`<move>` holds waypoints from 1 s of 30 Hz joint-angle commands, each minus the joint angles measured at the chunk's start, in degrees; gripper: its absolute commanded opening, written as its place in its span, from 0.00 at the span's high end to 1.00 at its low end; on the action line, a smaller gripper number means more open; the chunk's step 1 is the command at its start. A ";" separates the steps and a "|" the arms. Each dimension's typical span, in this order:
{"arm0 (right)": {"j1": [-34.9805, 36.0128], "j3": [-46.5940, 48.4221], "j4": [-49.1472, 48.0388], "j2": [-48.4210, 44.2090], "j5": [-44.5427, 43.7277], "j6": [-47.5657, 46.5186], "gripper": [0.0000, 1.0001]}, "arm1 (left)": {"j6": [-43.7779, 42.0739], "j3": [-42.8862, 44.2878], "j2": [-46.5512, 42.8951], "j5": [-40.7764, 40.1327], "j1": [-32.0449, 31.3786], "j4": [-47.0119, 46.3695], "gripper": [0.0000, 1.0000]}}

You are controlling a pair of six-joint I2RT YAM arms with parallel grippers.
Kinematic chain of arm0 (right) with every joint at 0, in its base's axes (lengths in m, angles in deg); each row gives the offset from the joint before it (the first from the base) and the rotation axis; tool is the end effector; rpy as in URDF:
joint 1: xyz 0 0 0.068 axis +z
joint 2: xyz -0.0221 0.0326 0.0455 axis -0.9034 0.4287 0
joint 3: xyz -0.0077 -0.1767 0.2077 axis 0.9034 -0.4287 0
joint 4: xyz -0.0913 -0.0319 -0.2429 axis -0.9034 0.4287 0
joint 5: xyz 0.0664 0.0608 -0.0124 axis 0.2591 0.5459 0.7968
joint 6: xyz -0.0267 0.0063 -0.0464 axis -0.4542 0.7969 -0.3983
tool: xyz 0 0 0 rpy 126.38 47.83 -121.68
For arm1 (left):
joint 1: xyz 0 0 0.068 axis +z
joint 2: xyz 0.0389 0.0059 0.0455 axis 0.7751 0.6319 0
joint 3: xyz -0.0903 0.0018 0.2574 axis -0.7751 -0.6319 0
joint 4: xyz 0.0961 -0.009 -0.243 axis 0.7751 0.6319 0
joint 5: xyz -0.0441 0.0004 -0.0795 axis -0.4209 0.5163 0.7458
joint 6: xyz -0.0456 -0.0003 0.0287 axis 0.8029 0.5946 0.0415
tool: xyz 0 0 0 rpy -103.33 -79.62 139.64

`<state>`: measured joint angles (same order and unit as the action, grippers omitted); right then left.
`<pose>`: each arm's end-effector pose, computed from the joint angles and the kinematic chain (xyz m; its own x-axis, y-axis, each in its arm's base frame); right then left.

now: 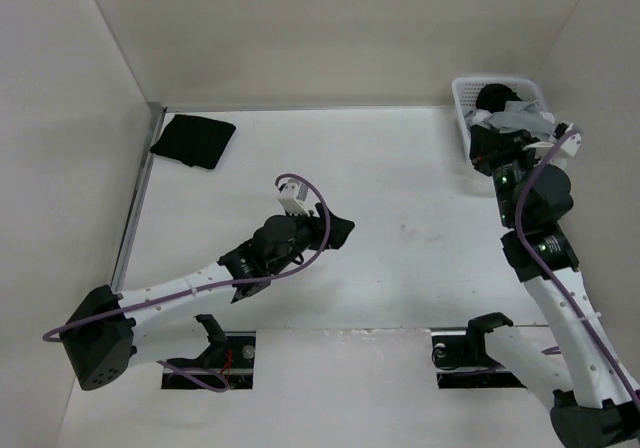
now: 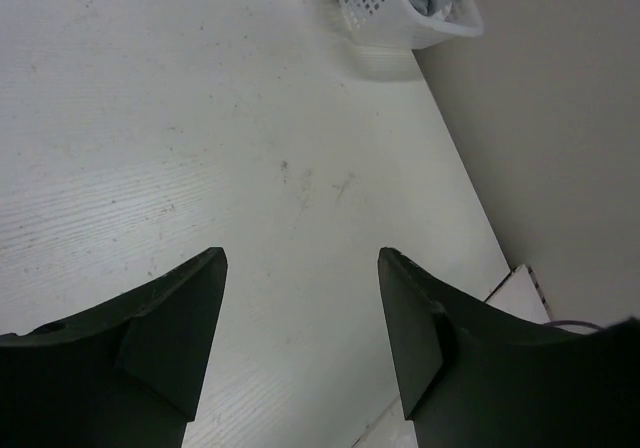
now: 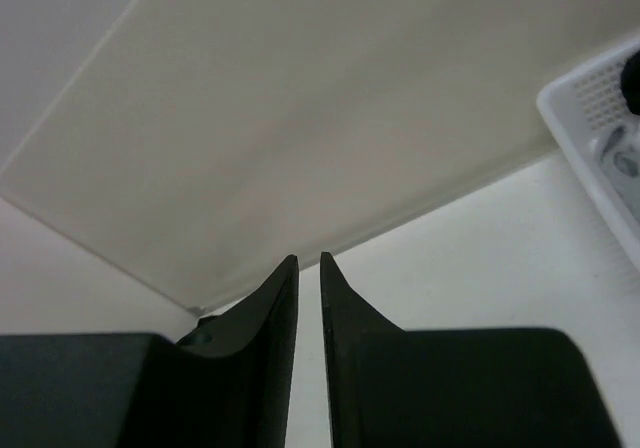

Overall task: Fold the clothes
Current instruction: Grab the tank top from the pile

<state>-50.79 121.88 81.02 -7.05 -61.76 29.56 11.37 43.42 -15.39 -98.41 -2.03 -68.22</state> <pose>0.1681 0.0332 0.4197 0.1357 0.6227 -0.7706 -0.1211 0.7824 0.6109 0.1538 -0.1909 0.2572 -0.5334 -0.4002 -0.7452 0.4004 0.6566 -0.6392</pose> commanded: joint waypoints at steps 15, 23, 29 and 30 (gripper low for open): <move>-17.11 6.68 -1.53 33.53 -10.56 4.73 1.00 | -6.24 -4.30 7.61 4.17 -0.29 -10.54 0.68; -27.66 21.53 -1.36 55.77 -8.81 7.01 0.53 | -5.80 -5.88 7.26 5.83 4.45 -11.16 0.59; -32.14 32.34 -2.58 67.29 -1.26 9.73 0.41 | -4.23 -6.94 10.85 9.08 7.09 -15.46 0.52; -32.67 34.01 -2.85 69.14 -0.46 11.04 0.41 | -3.96 -6.85 11.82 9.52 7.35 -15.99 0.52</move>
<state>-81.54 149.42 81.56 58.34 -67.14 37.23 6.43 37.30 -5.99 -91.70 4.25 -78.51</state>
